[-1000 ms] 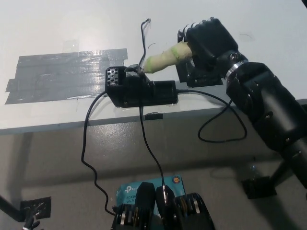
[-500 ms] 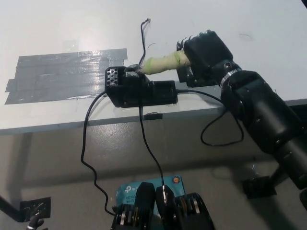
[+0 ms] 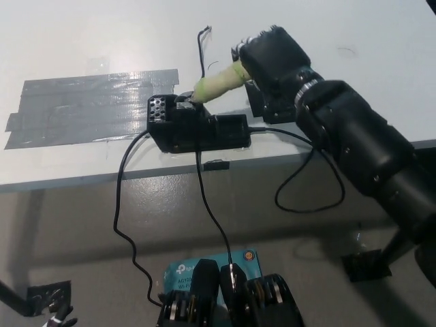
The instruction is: The robot uses its right hand to grab and lift the soldering gun kept on the middle of the table and puts it in its base
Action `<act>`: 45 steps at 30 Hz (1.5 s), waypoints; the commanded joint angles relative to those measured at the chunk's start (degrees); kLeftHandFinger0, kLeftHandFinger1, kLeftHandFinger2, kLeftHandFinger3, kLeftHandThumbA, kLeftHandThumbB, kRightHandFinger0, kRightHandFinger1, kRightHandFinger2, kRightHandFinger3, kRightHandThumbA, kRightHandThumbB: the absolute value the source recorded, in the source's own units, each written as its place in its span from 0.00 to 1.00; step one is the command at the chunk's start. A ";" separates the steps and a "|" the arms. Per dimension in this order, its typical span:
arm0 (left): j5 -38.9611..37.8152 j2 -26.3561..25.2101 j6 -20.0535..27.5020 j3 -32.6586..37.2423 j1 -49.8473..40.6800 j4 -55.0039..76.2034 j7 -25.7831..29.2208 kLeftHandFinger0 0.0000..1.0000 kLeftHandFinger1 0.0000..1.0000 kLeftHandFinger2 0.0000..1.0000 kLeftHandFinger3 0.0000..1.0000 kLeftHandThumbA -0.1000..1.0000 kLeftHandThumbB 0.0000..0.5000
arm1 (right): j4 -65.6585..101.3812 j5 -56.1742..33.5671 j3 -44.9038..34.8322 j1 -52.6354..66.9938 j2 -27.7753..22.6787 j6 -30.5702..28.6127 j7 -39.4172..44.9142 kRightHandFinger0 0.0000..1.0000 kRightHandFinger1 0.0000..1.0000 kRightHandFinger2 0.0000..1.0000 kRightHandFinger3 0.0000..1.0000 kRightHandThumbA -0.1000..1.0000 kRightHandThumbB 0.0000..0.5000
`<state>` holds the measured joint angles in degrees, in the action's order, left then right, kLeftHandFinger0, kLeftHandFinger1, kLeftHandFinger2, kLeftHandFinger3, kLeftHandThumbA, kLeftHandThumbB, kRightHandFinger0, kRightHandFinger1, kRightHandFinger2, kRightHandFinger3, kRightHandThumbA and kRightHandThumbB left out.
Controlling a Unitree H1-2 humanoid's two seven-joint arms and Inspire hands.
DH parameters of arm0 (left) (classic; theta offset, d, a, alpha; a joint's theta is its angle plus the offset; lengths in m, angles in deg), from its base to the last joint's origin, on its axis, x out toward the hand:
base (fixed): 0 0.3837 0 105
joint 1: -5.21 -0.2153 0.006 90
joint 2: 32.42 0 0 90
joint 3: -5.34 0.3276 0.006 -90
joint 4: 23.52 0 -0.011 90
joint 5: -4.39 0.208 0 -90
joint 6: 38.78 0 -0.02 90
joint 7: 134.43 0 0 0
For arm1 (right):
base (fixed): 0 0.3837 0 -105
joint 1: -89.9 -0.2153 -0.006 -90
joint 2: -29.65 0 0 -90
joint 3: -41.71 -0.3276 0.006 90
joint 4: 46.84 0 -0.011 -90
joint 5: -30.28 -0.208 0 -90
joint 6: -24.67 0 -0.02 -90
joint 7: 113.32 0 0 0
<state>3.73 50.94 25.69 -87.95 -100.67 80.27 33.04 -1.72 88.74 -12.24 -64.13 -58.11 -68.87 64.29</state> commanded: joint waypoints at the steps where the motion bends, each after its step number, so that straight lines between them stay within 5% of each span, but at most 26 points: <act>1: 1.58 -1.15 -0.65 0.43 0.57 1.74 0.29 1.00 1.00 1.00 1.00 1.00 1.00 | -0.72 1.08 0.71 -7.15 0.66 -2.50 -4.39 0.00 0.06 0.49 0.50 0.00 0.26; 5: 1.66 -1.06 -1.19 0.56 0.64 2.11 0.12 1.00 1.00 1.00 1.00 1.00 0.98 | -0.93 0.27 0.56 -7.42 1.28 -3.50 -5.02 0.00 0.03 0.46 0.50 0.00 0.40; 11: 1.50 -1.16 -0.38 0.25 0.35 1.97 -0.17 1.00 1.00 1.00 1.00 1.00 1.00 | 3.24 2.29 1.58 -4.15 2.71 5.88 7.09 0.00 0.06 0.49 0.55 0.00 0.33; 13: 1.77 -1.21 -0.67 0.39 0.29 2.22 -0.22 1.00 1.00 1.00 1.00 1.00 1.00 | 3.91 3.12 2.34 -2.74 2.88 10.98 14.45 0.00 0.08 0.49 0.55 0.00 0.51; 15: 1.81 -1.27 -0.54 0.36 0.23 2.30 -0.29 1.00 1.00 1.00 1.00 1.00 1.00 | 4.27 3.26 2.55 -2.51 2.86 12.09 16.03 0.00 0.05 0.47 0.51 0.00 0.51; 16: 1.66 -1.25 -0.77 0.23 0.33 2.39 -0.31 1.00 1.00 1.00 1.00 1.00 1.00 | 4.63 3.22 2.51 -2.27 2.76 12.80 16.98 0.01 0.12 0.55 0.54 0.00 0.53; 19: 1.72 -1.36 -0.96 0.22 0.58 2.65 -0.35 1.00 1.00 1.00 1.00 1.00 1.00 | 5.36 2.10 1.67 -1.17 2.53 14.45 18.64 0.00 0.12 0.42 0.56 0.00 0.44; 20: 1.63 -1.10 -0.36 0.07 0.65 2.17 -0.16 1.00 1.00 1.00 1.00 1.00 1.00 | 5.86 1.13 0.98 -0.24 2.68 15.28 19.36 0.00 0.03 0.36 0.51 0.00 0.28; 23: 1.81 -1.20 -0.54 0.25 0.67 2.05 -0.24 1.00 1.00 1.00 1.00 1.00 1.00 | 6.71 0.38 0.64 0.88 2.68 15.04 19.39 0.00 0.10 0.42 0.57 0.00 0.13; 24: 1.99 -1.29 -0.32 0.43 0.68 1.80 -0.29 1.00 1.00 1.00 1.00 1.00 1.00 | 6.84 0.30 0.60 1.31 2.74 15.00 19.16 0.07 0.19 0.49 0.60 0.00 0.10; 27: 1.70 -1.06 0.19 0.15 0.63 1.72 -0.22 1.00 1.00 1.00 1.00 1.00 1.00 | 7.46 0.15 0.64 1.69 2.84 14.36 18.32 0.06 0.19 0.42 0.60 0.00 0.07; 29: 1.79 -1.14 -0.01 0.19 0.42 1.67 -0.26 1.00 1.00 1.00 1.00 1.00 1.00 | 7.19 -0.94 -0.07 1.94 3.08 12.71 15.50 0.00 0.05 0.29 0.54 0.00 0.16; 30: 1.85 -1.14 0.10 0.20 0.42 1.55 -0.22 1.00 1.00 1.00 1.00 1.00 1.00 | 7.16 -1.15 -0.17 1.77 2.98 11.65 14.04 0.00 0.00 0.25 0.64 0.00 0.19; 31: 1.97 -1.27 0.36 0.30 0.44 1.38 -0.28 1.00 1.00 1.00 1.00 1.00 1.00 | 7.38 -1.09 -0.24 1.61 2.83 11.03 13.21 0.00 0.00 0.23 0.91 0.00 0.27; 32: 2.06 -1.44 0.43 0.42 0.42 1.29 -0.41 1.00 1.00 1.00 1.00 1.00 1.00 | 7.91 -0.82 -0.08 1.51 2.63 10.96 13.27 0.14 0.10 0.38 1.00 0.00 0.31; 33: 2.02 -1.51 0.10 0.42 0.27 1.31 -0.51 1.00 1.00 1.00 1.00 1.00 1.00 | 8.89 1.71 1.87 0.79 1.84 11.34 14.97 0.60 0.61 0.78 1.00 0.11 0.43; 34: 1.96 -1.50 -0.02 0.35 0.12 1.35 -0.50 1.00 1.00 1.00 1.00 1.00 1.00 | 8.98 2.59 2.58 0.57 1.67 11.43 15.45 0.88 0.76 0.89 1.00 0.15 0.49; 35: 1.68 -1.34 -1.16 0.23 0.09 1.99 -0.52 1.00 1.00 1.00 1.00 1.00 1.00 | 9.60 4.80 4.25 0.04 1.02 11.53 15.49 1.00 1.00 1.00 1.00 0.34 0.81; 36: 1.67 -1.31 -1.05 0.19 0.07 1.85 -0.50 1.00 1.00 1.00 1.00 1.00 1.00 | 10.85 6.93 5.90 -0.55 0.48 12.17 17.06 1.00 1.00 1.00 1.00 0.52 0.97; 37: 1.55 -1.25 -0.98 0.09 0.07 1.73 -0.49 1.00 1.00 1.00 1.00 1.00 1.00 | 11.05 9.30 8.00 -1.76 0.25 12.71 18.93 1.00 1.00 1.00 1.00 0.64 1.00; 41: 1.42 -1.04 0.09 0.01 -0.03 1.01 -0.42 1.00 1.00 1.00 1.00 1.00 1.00 | 13.47 6.14 7.94 -3.64 1.12 14.78 28.60 1.00 1.00 1.00 1.00 0.74 1.00; 45: 1.32 -1.03 0.77 -0.22 -0.25 0.77 -0.35 1.00 1.00 1.00 1.00 1.00 1.00 | 16.07 2.48 5.67 -3.76 2.17 17.74 36.57 1.00 1.00 1.00 1.00 0.71 1.00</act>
<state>5.05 50.86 25.35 -87.75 -99.87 80.58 32.81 10.36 93.55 -5.13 -63.82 -56.94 -54.63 87.71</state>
